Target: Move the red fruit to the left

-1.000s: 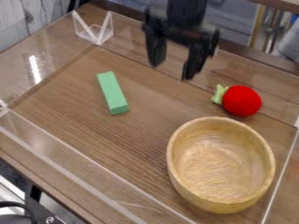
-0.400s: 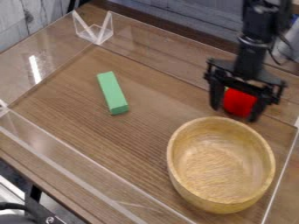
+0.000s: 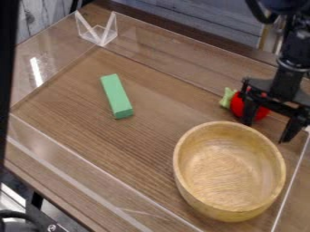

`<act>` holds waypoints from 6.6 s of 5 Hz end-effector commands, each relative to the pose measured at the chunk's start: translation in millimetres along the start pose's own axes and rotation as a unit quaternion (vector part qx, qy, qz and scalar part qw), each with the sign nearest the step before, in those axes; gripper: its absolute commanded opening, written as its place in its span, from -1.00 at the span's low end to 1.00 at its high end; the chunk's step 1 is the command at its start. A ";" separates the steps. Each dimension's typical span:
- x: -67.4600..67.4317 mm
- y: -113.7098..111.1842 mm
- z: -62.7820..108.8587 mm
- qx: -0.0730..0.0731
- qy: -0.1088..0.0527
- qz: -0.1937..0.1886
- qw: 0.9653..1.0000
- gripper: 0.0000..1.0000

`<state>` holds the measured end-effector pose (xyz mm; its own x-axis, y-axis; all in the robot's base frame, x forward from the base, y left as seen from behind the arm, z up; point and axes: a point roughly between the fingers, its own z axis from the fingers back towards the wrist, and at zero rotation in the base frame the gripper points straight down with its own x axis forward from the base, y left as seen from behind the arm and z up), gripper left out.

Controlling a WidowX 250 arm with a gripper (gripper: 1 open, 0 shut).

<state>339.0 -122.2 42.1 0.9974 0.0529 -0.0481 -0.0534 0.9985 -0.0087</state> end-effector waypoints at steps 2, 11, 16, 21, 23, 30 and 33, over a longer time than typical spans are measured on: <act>13.4 6.8 12.7 -0.004 -0.041 0.040 0.998 1.00; 33.7 30.0 30.4 0.017 -0.105 0.113 0.988 1.00; 36.5 44.0 77.4 -0.005 -0.120 0.186 0.975 -1.00; 36.3 177.5 78.9 0.015 -0.152 0.355 0.922 -1.00; 36.2 170.8 70.0 0.026 -0.145 0.397 0.906 -1.00; 38.0 183.5 73.8 0.027 -0.114 0.390 0.913 -1.00; 32.5 202.1 54.7 0.024 -0.108 0.409 0.906 1.00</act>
<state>360.2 78.4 79.1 0.6233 0.7685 0.1444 -0.7779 0.6282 0.0142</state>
